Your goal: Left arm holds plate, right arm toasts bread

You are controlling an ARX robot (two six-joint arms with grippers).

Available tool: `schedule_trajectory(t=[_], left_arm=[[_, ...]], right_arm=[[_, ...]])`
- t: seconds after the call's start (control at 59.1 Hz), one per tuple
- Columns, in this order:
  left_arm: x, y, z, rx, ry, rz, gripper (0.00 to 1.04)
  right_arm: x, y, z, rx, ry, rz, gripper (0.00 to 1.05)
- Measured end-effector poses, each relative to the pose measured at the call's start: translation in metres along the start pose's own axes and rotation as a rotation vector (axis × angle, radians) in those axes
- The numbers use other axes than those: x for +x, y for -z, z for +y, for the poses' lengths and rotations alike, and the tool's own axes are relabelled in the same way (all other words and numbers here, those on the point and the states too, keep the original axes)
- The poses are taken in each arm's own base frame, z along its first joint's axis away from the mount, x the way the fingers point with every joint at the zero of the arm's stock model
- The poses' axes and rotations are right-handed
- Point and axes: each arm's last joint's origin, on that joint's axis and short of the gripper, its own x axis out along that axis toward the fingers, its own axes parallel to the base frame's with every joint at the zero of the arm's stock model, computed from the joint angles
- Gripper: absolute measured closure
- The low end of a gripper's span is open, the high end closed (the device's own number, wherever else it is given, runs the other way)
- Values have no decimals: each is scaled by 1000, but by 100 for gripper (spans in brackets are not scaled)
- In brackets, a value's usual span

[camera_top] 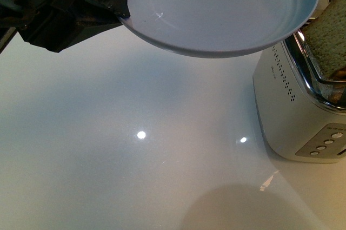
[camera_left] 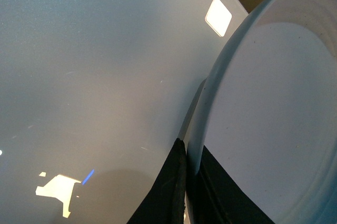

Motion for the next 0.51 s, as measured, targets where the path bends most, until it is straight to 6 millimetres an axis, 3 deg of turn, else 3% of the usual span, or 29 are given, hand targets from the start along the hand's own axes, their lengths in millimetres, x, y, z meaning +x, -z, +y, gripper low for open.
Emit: schedule_trajectory(t=[0.373, 0.508], left_arm=[[0, 0, 0, 0, 0, 0, 102], [0, 0, 0, 0, 0, 0, 102]], right_arm=[[13, 4, 8, -41, -5, 61, 102], [17, 6, 9, -41, -10, 60, 80]])
